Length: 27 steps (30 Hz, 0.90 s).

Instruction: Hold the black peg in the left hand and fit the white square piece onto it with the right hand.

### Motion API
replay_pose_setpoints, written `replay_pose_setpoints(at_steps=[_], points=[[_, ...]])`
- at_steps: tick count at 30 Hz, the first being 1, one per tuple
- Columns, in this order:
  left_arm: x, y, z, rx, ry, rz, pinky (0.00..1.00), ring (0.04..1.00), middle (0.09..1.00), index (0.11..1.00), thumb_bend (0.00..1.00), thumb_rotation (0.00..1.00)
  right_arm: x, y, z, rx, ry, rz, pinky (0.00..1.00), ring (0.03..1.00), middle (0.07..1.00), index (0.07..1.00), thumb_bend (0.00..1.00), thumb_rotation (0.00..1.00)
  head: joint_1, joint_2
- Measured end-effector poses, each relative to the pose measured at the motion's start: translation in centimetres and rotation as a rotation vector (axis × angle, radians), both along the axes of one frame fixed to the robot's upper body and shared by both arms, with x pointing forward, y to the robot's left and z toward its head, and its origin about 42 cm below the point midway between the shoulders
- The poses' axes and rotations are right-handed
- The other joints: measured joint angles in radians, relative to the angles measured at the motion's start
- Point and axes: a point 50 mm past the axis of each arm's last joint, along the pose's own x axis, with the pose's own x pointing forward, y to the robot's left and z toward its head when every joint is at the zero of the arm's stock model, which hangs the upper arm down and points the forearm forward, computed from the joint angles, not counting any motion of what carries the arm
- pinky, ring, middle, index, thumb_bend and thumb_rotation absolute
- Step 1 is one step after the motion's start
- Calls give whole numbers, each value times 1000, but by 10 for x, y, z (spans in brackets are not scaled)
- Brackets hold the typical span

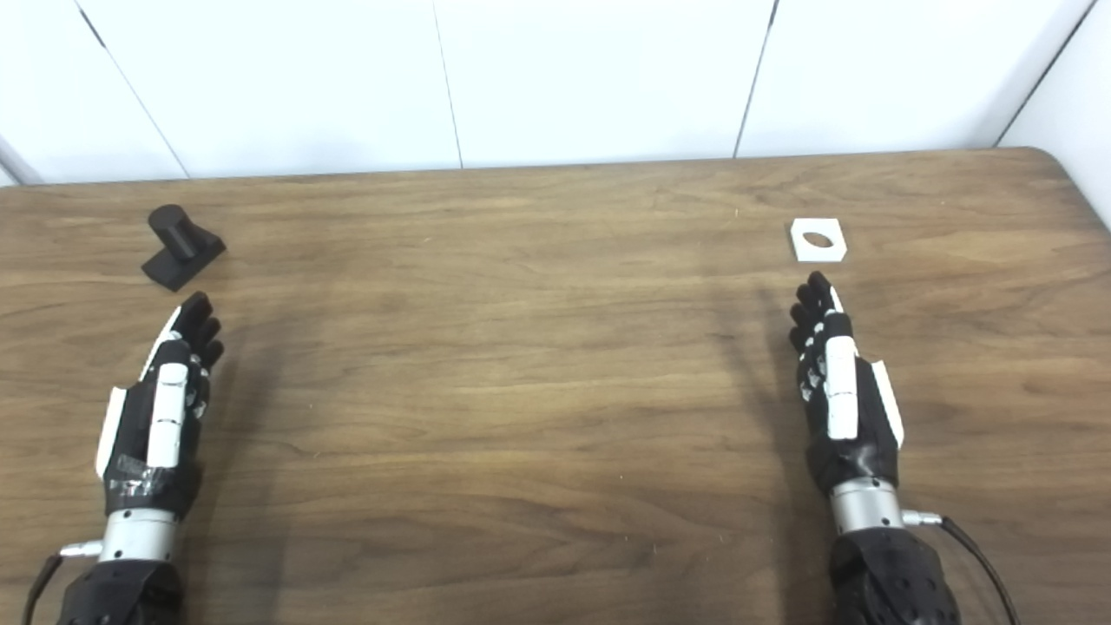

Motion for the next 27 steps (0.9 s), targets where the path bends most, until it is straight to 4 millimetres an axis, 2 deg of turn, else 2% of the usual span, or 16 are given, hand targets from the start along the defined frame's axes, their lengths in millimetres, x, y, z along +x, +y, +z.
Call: replay_pose_setpoints(at_steps=[12,18,27], points=[[0,-4,-1,13,3,-3,973,976,975,957,457,879,-1,-3,-2,1,-5,7,1000,996,988,979,497,1000,37,-6],[-1,-7,0,11,1,-3,982,982,977,959,451,889,-1,-5,-2,-4,-6,7,1000,992,985,976,534,1000,49,-14],[-1,-9,-1,7,0,-6,991,981,972,954,474,852,-1,-8,-5,3,-13,13,1000,988,984,973,520,1000,64,-29]])
